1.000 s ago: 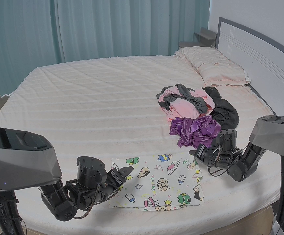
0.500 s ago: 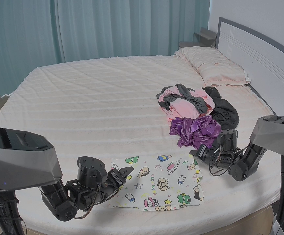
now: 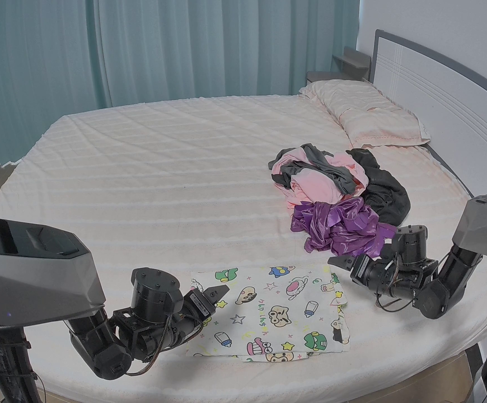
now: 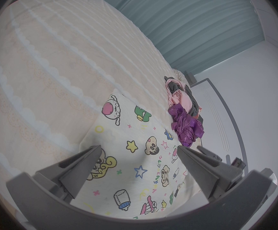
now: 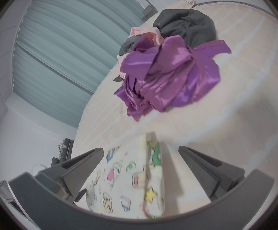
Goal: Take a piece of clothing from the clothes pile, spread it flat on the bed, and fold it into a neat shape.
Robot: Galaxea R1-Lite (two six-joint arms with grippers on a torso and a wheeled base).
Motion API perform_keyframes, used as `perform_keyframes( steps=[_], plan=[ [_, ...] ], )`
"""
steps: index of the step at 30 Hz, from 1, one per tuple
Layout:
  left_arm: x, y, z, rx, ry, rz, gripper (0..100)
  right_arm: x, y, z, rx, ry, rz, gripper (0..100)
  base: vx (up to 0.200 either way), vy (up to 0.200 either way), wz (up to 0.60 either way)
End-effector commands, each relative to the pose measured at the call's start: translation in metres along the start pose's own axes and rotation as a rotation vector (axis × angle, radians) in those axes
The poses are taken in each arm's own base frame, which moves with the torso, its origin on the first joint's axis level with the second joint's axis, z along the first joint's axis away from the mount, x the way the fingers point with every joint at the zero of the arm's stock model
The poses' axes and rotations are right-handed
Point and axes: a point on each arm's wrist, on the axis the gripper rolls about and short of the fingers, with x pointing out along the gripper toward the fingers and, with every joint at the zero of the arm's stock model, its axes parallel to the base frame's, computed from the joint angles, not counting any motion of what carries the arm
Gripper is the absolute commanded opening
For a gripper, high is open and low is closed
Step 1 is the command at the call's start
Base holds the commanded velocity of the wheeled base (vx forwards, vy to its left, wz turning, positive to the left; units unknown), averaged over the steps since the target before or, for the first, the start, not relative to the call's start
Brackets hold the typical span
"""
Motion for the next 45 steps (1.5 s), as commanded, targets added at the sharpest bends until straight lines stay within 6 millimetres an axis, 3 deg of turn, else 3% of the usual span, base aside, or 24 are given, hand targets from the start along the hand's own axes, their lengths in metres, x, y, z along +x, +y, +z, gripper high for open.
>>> perform_keyframes(
  steps=[1,2,5,6,9,11,12,13,15,19,20,22,30,35,40,45],
  plan=[
    [-0.004,-0.005,0.004,-0.005,-0.015,-0.020,100,-0.028,0.007,-0.010,-0.015,0.020,0.006,100,0.000,0.000,0.00],
    [-0.010,-0.010,0.014,-0.006,-0.084,-0.026,100,-0.048,0.004,-0.018,-0.027,0.017,-0.008,100,0.000,0.000,0.00],
    [-0.022,-0.015,0.035,0.036,-0.176,-0.038,100,-0.074,0.004,-0.023,-0.045,-0.011,-0.017,100,0.000,0.000,0.00],
    [-0.022,-0.015,0.035,0.036,-0.176,-0.038,100,-0.074,0.004,-0.023,-0.045,-0.011,-0.017,100,0.000,0.000,0.00],
    [-0.051,-0.031,0.063,0.072,-0.287,-0.109,100,-0.117,0.006,-0.026,-0.121,-0.092,-0.017,100,0.000,0.000,0.00],
    [-0.062,-0.036,0.069,0.078,-0.313,-0.132,100,-0.129,0.007,-0.026,-0.139,-0.129,-0.018,100,0.000,0.000,0.00],
    [-0.079,-0.040,0.076,0.100,-0.352,-0.153,100,-0.150,0.007,-0.027,-0.176,-0.194,-0.011,100,0.000,0.000,0.00],
    [-0.079,-0.040,0.076,0.100,-0.352,-0.153,100,-0.150,0.007,-0.027,-0.176,-0.194,-0.011,100,0.000,0.000,0.00],
    [-0.109,-0.034,0.083,0.176,-0.427,-0.131,100,-0.185,0.011,-0.029,-0.247,-0.284,0.030,100,0.000,0.000,0.00],
    [-0.127,-0.031,0.086,0.214,-0.502,-0.096,100,-0.204,0.016,-0.027,-0.260,-0.355,0.055,100,0.000,0.000,0.00],
    [-0.151,-0.029,0.088,0.254,-0.575,-0.091,100,-0.226,0.019,-0.027,-0.268,-0.424,0.075,100,0.000,0.000,0.00],
    [-0.173,-0.026,0.087,0.306,-0.620,-0.079,100,-0.243,0.020,-0.032,-0.285,-0.452,0.093,100,0.000,0.000,0.00],
    [-0.240,-0.015,0.077,0.410,-0.795,0.054,100,-0.292,0.007,-0.064,-0.369,-0.484,0.096,100,0.000,0.000,0.00],
    [-0.281,0.001,0.064,0.458,-0.881,0.134,100,-0.317,-0.020,-0.102,-0.481,-0.474,0.066,100,0.000,0.000,0.00],
    [-0.295,0.024,0.047,0.507,-0.863,0.231,100,-0.327,-0.037,-0.124,-0.571,-0.508,0.040,100,0.000,0.000,0.00],
    [-0.303,0.043,0.035,0.528,-0.906,0.319,100,-0.329,-0.040,-0.128,-0.572,-0.547,0.032,100,0.000,0.000,0.00]
  ],
)
